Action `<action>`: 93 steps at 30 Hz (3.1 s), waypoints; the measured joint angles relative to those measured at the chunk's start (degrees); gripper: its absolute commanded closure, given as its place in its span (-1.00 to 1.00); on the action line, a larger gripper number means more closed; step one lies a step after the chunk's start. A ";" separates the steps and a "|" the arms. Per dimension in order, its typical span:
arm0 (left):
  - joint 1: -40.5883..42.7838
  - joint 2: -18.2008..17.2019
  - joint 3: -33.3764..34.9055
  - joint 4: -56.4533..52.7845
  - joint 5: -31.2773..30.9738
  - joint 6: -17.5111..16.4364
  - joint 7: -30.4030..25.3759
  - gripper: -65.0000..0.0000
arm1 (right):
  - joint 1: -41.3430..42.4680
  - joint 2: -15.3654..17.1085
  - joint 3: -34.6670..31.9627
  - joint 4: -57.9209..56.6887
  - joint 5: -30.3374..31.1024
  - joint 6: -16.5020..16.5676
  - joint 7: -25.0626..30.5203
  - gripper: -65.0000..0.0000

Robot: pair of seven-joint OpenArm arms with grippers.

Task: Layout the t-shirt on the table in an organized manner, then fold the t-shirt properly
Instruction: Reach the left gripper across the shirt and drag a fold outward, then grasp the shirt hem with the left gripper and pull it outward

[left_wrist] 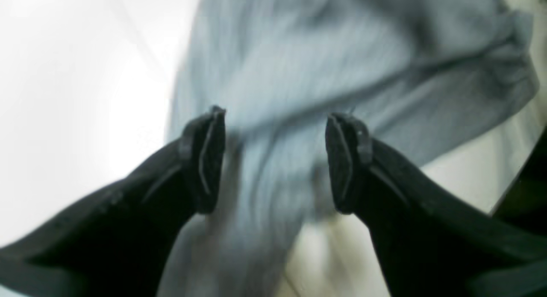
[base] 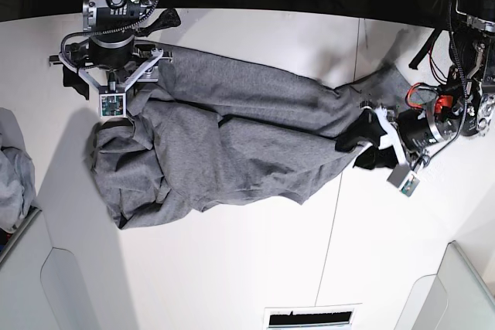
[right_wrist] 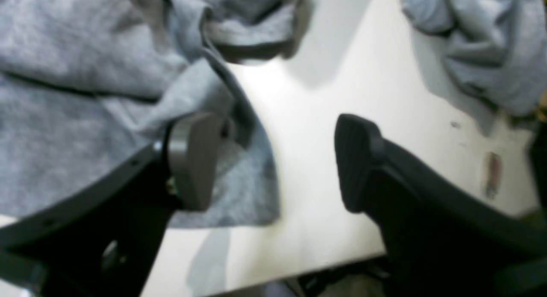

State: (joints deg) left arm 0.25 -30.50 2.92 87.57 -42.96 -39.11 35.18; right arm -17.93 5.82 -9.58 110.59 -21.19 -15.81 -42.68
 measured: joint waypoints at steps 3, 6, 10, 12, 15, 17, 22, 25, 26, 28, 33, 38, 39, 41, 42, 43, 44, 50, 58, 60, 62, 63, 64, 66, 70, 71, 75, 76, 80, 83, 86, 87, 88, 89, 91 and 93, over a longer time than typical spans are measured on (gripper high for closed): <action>-1.53 1.64 0.02 2.16 3.89 0.11 -2.49 -0.20 | 2.16 -0.13 2.25 -2.89 3.67 1.86 1.27 -0.30; -5.81 4.26 3.72 0.33 11.08 2.43 -6.03 -0.20 | 3.61 -0.13 5.46 -5.70 7.56 4.46 1.18 -0.30; -14.45 7.21 15.19 -6.64 21.33 5.99 -11.78 -0.20 | 3.67 -0.13 9.11 -6.23 12.85 7.56 1.31 -0.30; -17.81 8.87 20.94 -11.21 25.40 8.66 -14.36 -0.20 | 3.04 -0.11 10.80 -6.25 14.78 10.58 1.40 -0.30; -21.64 11.50 27.50 -18.73 32.96 11.80 -18.32 -0.20 | 2.01 -0.31 12.55 -6.97 19.45 13.99 1.49 -0.30; -23.67 13.11 30.75 -23.23 37.18 14.08 -21.05 -0.20 | 1.92 -1.03 13.18 -8.59 20.39 15.04 2.05 -0.30; -25.86 14.84 35.06 -28.74 41.18 15.93 -24.96 -0.20 | 1.92 -2.80 13.33 -12.63 21.90 18.08 3.72 -0.30; -25.81 15.63 35.54 -29.64 42.95 16.17 -26.05 0.02 | 2.05 -3.02 13.35 -14.25 22.75 18.45 5.11 -0.29; -25.81 15.72 35.74 -29.68 43.23 16.13 -26.18 0.24 | 2.05 -2.99 13.35 -14.56 22.93 18.47 5.20 -0.29; -25.81 15.69 35.74 -29.75 43.47 15.06 -26.21 0.66 | 2.08 -2.99 13.35 -14.91 22.64 18.45 5.86 -0.28; -25.88 15.39 35.76 -29.75 43.43 18.29 -26.18 1.00 | 2.08 -3.04 13.29 -14.97 18.38 19.04 6.84 0.83; -27.93 13.60 35.74 -29.75 42.97 22.38 -23.17 1.00 | 2.08 -3.02 14.01 -14.99 12.72 19.12 8.24 1.00; -28.39 12.74 35.74 -29.75 42.95 22.82 -22.97 1.00 | 2.08 -3.02 14.56 -14.99 12.15 19.12 8.22 1.00; -28.68 10.84 35.69 -29.75 42.42 23.61 -23.15 1.00 | 2.08 -3.02 16.26 -15.06 12.22 19.23 8.24 1.00; -28.63 9.99 35.71 -29.75 42.38 23.28 -23.04 1.00 | 2.10 -2.99 17.33 -15.08 12.55 19.28 8.22 1.00; -28.46 9.31 35.76 -29.75 42.16 23.04 -23.10 1.00 | 2.10 -2.95 18.40 -15.10 12.98 19.17 8.26 1.00; -28.30 8.59 35.87 -29.75 41.94 22.67 -23.15 1.00 | 2.10 -2.71 19.41 -15.13 14.23 18.84 8.46 1.00; -28.20 3.21 36.13 -29.46 36.76 20.92 -21.38 1.00 | 2.38 -2.03 26.16 -15.13 22.05 22.71 8.85 1.00; -26.69 -3.89 30.14 -23.50 31.65 17.51 -13.97 1.00 | 1.90 -1.14 28.48 -15.37 23.19 19.96 6.71 -0.12; -24.96 -3.48 28.06 -21.14 29.35 16.90 -13.53 1.00 | 2.08 -1.64 28.26 -14.51 23.98 19.76 6.73 -0.12; -23.65 -3.41 24.81 -19.32 28.28 16.28 -11.80 1.00 | 2.05 -1.90 28.09 -13.35 26.16 19.76 6.86 -0.12; -23.39 -3.65 22.93 -19.10 28.09 16.44 -10.69 1.00 | 2.05 -1.84 28.11 -12.66 26.80 19.87 6.86 -0.12; -23.10 -4.00 21.14 -18.91 27.76 16.52 -10.69 1.00 | 2.05 -1.51 28.24 -11.91 27.61 19.87 7.10 -0.12; -22.95 -4.42 18.25 -18.78 26.25 15.37 -10.71 1.00 | 3.52 -1.20 28.55 -11.30 28.79 20.33 7.08 -0.12; -22.34 -3.91 15.06 -18.69 24.63 12.81 -9.70 1.00 | 9.01 -2.36 28.17 -11.93 30.47 22.62 9.14 -0.12; -22.32 -3.91 14.78 -18.69 23.93 12.81 -9.42 1.00 | 10.32 -2.75 28.15 -12.85 30.60 22.67 9.25 -0.12; -22.34 -3.93 14.36 -18.64 23.71 12.87 -8.92 0.57 | 15.52 -3.43 27.65 -19.76 30.23 22.45 9.51 -0.12; -22.29 -3.93 14.36 -18.64 23.74 12.87 -8.90 0.42 | 17.03 -3.43 27.28 -22.08 29.66 22.60 9.90 -0.12; -22.36 -3.96 14.36 -18.58 21.40 12.87 -9.66 0.16 | 23.54 -3.45 25.92 -32.11 28.46 24.24 11.04 -0.11; -22.32 -3.78 14.36 -18.62 20.52 12.87 -9.88 0.14 | 26.03 -3.32 23.78 -37.94 29.22 27.93 11.15 -0.11; -22.34 -1.95 14.36 -18.60 20.11 12.92 -12.33 -0.08 | 26.25 -3.32 21.16 -39.26 29.53 28.09 12.04 -0.11; -22.32 -1.03 14.36 -18.62 20.11 12.90 -13.14 -0.14 | 26.32 -3.32 20.61 -39.26 29.68 28.09 12.04 -0.11; -22.32 -0.13 14.36 -18.73 20.37 12.90 -14.03 -0.16 | 26.36 -3.32 20.24 -39.26 30.03 28.09 12.02 -0.11; -22.36 0.66 14.36 -19.02 20.37 12.87 -14.58 -0.16 | 26.36 -3.34 19.96 -39.26 30.23 28.09 12.07 -0.11; -22.86 2.47 14.36 -20.59 23.04 12.79 -15.63 -0.16 | 26.36 -3.76 19.96 -39.26 30.42 28.11 12.24 -0.11; -23.30 4.46 14.36 -23.74 25.53 12.81 -17.31 -0.16 | 26.38 -4.11 19.96 -39.30 30.38 28.11 12.26 -0.11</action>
State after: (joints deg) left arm -23.05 -26.04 17.28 63.83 -17.43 -26.30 17.87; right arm 8.45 1.72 10.37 71.29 9.19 12.29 -30.41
